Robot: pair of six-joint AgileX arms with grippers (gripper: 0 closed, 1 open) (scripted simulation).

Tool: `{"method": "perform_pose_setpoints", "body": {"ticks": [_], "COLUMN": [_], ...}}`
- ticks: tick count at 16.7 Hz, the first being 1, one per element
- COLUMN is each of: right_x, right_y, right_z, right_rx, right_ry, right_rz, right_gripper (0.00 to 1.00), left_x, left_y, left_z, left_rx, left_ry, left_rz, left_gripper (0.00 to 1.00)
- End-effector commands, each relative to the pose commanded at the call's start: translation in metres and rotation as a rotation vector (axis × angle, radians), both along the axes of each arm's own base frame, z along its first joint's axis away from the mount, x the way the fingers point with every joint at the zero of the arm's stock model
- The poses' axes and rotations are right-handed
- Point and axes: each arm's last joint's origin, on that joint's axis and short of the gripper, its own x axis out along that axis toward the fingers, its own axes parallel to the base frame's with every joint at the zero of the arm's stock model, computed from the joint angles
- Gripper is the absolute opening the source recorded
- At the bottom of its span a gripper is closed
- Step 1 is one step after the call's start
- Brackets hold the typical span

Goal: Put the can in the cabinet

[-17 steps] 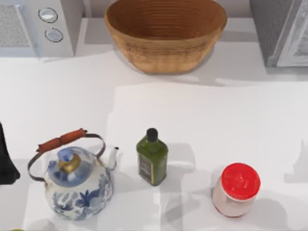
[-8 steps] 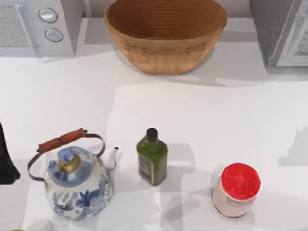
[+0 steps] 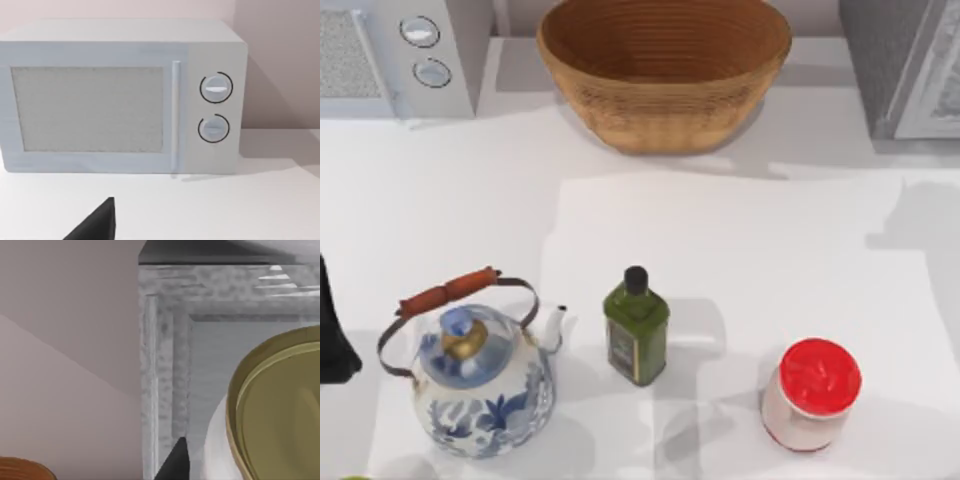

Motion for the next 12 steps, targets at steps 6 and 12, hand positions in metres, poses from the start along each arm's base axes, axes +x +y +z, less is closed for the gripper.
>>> {"method": "perform_pose_setpoints", "body": {"ticks": [6, 12], "right_x": [0.046, 0.1], "right_y": [0.014, 0.031], "right_z": [0.082, 0.124], "right_rx": [0.003, 0.003], "right_ry": [-0.017, 0.005], "right_rz": [0.006, 0.006], "right_gripper": [0.0, 0.0], "left_x": [0.0, 0.0], "left_y": [0.0, 0.0], "left_z": [0.0, 0.0], "left_rx": [0.0, 0.0], "left_ry": [0.0, 0.0], "left_rz": [0.0, 0.0], "left_gripper": [1.0, 1.0]}}
